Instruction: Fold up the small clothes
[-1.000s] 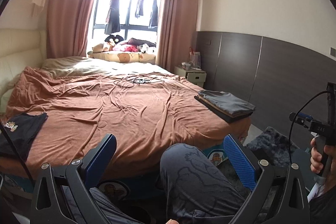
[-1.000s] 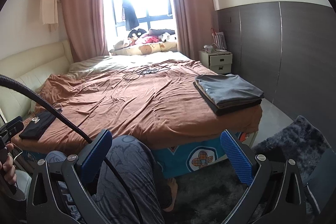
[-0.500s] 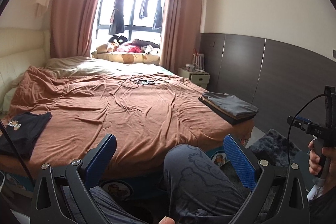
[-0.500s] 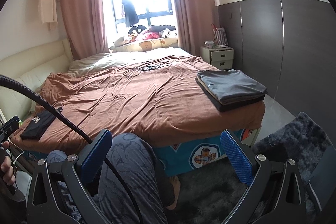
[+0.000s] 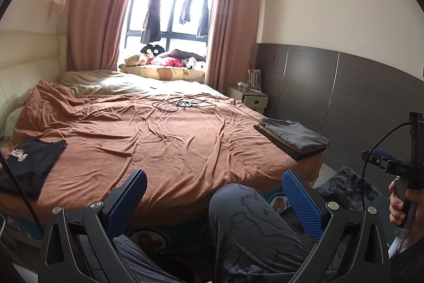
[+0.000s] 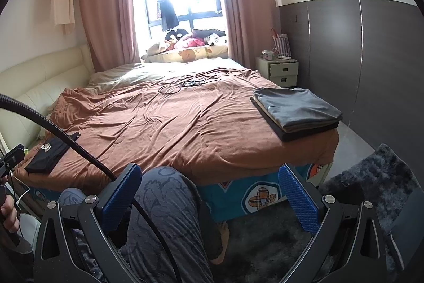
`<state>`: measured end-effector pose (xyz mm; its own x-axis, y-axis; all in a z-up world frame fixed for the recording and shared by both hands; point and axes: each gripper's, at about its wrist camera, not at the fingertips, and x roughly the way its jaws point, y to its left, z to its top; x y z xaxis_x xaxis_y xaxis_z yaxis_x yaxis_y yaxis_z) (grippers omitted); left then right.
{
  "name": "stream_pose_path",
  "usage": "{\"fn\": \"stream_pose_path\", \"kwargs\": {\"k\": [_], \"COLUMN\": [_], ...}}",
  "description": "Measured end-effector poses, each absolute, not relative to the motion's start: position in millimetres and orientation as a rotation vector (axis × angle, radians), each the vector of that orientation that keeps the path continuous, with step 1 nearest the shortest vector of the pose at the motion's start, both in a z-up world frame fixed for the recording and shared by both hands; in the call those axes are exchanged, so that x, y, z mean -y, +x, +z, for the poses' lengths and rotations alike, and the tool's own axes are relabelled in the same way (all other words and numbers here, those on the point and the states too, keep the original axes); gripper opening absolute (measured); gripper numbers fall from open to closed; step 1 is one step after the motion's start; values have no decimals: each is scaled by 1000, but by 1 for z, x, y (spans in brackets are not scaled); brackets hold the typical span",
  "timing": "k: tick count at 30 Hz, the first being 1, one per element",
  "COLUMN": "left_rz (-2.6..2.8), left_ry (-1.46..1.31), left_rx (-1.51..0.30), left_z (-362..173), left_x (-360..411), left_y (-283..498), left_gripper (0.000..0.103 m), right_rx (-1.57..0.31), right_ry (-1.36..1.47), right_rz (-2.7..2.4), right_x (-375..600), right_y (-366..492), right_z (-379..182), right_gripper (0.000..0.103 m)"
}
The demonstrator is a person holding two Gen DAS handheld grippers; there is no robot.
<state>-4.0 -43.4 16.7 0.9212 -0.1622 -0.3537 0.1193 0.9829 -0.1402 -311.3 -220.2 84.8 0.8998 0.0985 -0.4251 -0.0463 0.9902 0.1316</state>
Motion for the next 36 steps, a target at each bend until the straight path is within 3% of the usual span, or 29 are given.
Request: {"fn": "stream_pose_path", "kwargs": {"k": [36], "left_rz": [-129], "left_ry": [-129], "left_rx": [-354], "left_z": [16], "left_x": [40], "left_y": [-20], "left_gripper": [103], "right_rx": [-448], "right_ry": [126], "right_rz": [75], "right_x": [231], "right_y": [-318], "right_z": [86], "right_gripper": [103]}}
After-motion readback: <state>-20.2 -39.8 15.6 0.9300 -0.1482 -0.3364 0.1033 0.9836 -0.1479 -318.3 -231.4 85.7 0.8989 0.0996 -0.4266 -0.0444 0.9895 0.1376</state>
